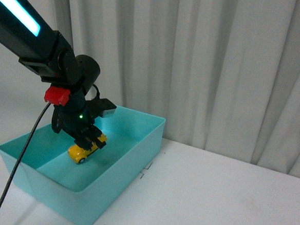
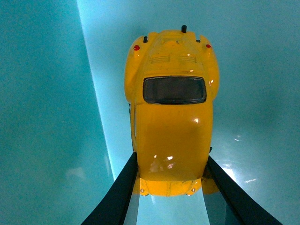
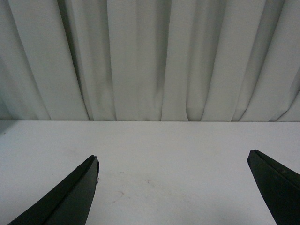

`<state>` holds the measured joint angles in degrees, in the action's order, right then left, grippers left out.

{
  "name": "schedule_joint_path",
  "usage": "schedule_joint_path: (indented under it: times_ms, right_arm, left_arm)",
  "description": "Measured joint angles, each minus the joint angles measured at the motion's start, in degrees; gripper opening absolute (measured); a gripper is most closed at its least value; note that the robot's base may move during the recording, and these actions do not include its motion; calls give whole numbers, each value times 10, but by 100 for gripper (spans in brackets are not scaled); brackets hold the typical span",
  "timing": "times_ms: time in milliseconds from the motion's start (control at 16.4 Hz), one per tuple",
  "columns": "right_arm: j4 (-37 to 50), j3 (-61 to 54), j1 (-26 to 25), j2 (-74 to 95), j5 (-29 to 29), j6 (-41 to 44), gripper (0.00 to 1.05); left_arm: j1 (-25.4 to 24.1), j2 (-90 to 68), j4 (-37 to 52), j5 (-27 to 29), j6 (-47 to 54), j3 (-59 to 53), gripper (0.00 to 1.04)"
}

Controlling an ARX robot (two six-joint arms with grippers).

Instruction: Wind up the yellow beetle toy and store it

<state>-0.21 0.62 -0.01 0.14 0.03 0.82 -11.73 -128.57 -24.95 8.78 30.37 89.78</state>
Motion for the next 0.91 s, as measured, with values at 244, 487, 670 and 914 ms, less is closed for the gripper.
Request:
schedule_joint_path:
  times_ms: [244, 487, 670, 914]
  right_arm:
    - [0, 0, 0, 0, 0, 0, 98]
    - [0, 0, 0, 0, 0, 0, 98]
    - [0, 0, 0, 0, 0, 0, 98]
    - [0, 0, 0, 0, 0, 0, 98]
  left_arm:
    - [5, -6, -9, -10, 0, 0, 69]
    - [2, 43, 17, -90, -10, 2, 98]
    - [5, 177, 73, -170, 18, -54, 98]
    - [32, 360, 436, -170, -108, -308, 78]
